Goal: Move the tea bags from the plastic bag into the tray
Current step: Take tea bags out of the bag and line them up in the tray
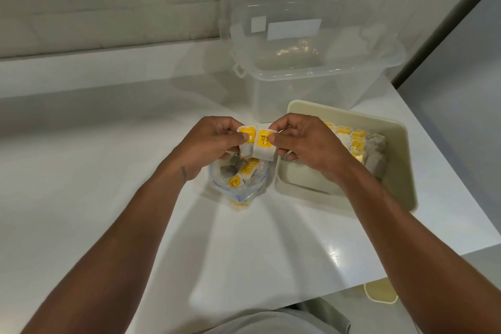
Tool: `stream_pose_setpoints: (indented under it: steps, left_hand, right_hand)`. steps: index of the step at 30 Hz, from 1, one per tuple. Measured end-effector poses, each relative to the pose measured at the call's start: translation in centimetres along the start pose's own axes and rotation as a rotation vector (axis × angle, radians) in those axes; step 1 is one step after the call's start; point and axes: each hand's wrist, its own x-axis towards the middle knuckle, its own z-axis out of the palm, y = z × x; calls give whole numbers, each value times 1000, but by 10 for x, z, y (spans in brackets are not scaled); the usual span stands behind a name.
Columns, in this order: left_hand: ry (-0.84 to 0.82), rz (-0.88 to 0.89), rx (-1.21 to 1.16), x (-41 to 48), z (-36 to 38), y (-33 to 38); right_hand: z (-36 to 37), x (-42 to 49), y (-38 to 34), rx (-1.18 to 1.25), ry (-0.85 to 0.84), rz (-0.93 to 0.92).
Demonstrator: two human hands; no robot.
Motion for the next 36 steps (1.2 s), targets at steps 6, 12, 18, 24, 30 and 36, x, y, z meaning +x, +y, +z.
stream_pose_setpoints:
  steps: [6, 12, 18, 24, 30, 36]
  left_hand:
    - [-47, 34, 38, 3, 9, 12]
    - [-68, 63, 108, 11, 24, 25]
    - [-79, 128, 246, 27, 47, 36]
    - [0, 349, 744, 47, 71, 49]
    - [-3, 493, 1228, 62, 92, 55]
    - [-197, 480, 1470, 63, 99, 54]
  right_hand:
    - [-16, -6, 4, 18, 57, -1]
    - [-31, -14, 16, 79, 144, 22]
    - [-50, -20, 33, 41, 207, 36]
    - [-75, -21, 56, -167, 321, 26]
    - [-83, -12, 73, -243, 224, 96]
    - [-82, -8, 79, -332, -69, 135]
